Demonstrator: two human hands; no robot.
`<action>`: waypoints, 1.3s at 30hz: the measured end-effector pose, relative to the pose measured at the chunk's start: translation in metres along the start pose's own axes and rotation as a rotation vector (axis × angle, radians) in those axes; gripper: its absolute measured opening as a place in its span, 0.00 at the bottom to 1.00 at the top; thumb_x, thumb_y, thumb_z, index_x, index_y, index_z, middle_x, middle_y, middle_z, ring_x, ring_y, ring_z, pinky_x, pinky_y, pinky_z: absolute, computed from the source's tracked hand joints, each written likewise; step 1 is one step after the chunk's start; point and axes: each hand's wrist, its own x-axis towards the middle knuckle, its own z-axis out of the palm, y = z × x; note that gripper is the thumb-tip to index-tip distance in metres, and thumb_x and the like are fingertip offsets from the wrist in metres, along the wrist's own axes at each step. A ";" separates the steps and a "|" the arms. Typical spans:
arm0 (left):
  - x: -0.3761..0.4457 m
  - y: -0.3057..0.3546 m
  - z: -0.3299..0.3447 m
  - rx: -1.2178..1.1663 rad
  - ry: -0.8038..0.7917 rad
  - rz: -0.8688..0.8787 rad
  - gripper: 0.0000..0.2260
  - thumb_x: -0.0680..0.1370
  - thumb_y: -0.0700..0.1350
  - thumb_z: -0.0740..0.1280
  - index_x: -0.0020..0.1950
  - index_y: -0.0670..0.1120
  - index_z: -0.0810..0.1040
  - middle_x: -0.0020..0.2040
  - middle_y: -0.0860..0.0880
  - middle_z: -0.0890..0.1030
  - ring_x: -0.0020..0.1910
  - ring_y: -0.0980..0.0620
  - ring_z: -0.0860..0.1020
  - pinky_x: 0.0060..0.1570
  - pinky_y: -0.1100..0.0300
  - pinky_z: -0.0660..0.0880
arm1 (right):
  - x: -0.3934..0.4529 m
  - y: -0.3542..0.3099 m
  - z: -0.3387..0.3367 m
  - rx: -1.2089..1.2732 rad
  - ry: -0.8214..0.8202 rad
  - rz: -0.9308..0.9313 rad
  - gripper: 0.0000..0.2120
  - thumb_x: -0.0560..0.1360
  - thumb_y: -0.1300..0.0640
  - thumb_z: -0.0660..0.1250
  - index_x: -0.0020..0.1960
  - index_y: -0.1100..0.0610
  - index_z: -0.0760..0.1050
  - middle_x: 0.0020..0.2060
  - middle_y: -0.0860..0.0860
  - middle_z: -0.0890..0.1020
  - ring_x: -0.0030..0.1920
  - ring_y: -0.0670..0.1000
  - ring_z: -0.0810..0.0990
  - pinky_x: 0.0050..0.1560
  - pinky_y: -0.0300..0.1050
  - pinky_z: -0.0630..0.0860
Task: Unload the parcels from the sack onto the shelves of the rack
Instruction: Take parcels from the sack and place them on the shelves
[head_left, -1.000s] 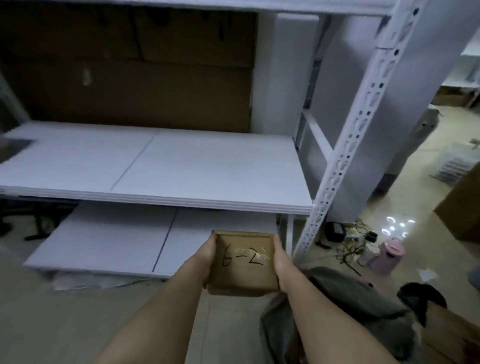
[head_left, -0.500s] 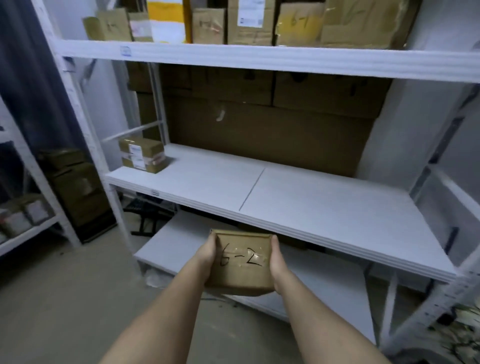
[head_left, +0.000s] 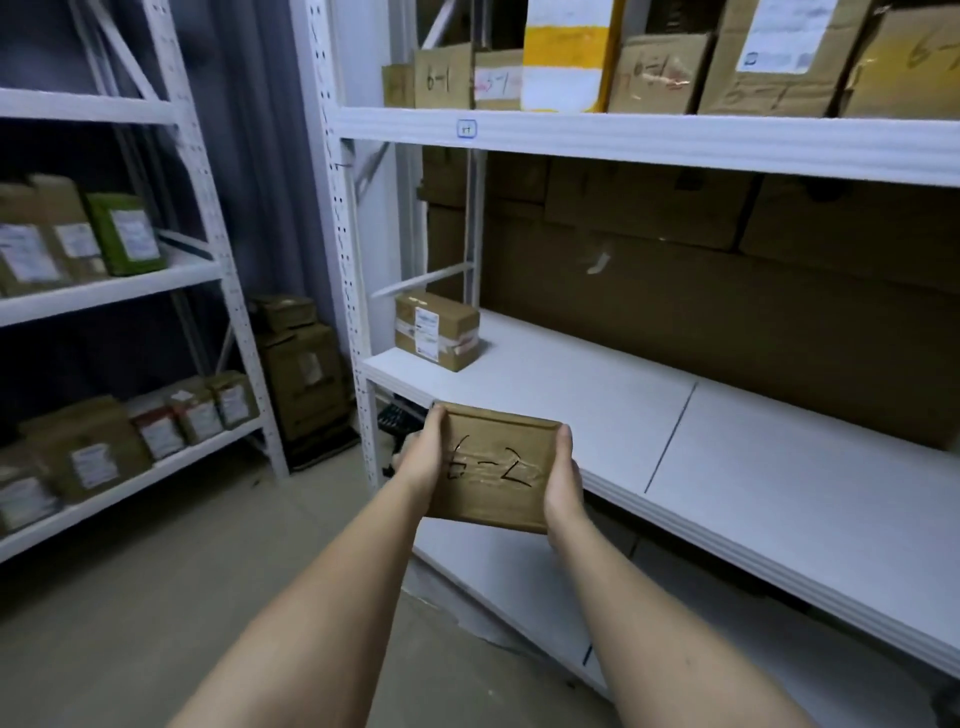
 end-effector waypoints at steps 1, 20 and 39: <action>0.019 0.006 -0.005 -0.025 0.003 -0.004 0.49 0.47 0.85 0.59 0.60 0.59 0.78 0.62 0.49 0.78 0.60 0.44 0.76 0.64 0.42 0.68 | 0.011 -0.003 0.012 -0.009 0.007 -0.025 0.28 0.75 0.28 0.52 0.55 0.51 0.72 0.54 0.53 0.80 0.52 0.56 0.78 0.60 0.52 0.75; 0.076 0.133 0.018 -0.082 -0.279 0.059 0.19 0.80 0.62 0.56 0.49 0.49 0.77 0.42 0.48 0.80 0.44 0.50 0.78 0.54 0.53 0.74 | 0.167 -0.025 0.098 0.006 0.168 -0.206 0.25 0.67 0.23 0.56 0.57 0.37 0.70 0.56 0.48 0.79 0.56 0.52 0.78 0.60 0.55 0.76; 0.235 0.141 -0.014 0.187 -0.644 -0.026 0.22 0.77 0.64 0.55 0.65 0.55 0.74 0.60 0.48 0.78 0.56 0.51 0.77 0.44 0.59 0.73 | 0.222 0.004 0.201 0.045 0.475 -0.158 0.40 0.66 0.28 0.65 0.73 0.47 0.65 0.68 0.48 0.69 0.67 0.51 0.72 0.70 0.55 0.67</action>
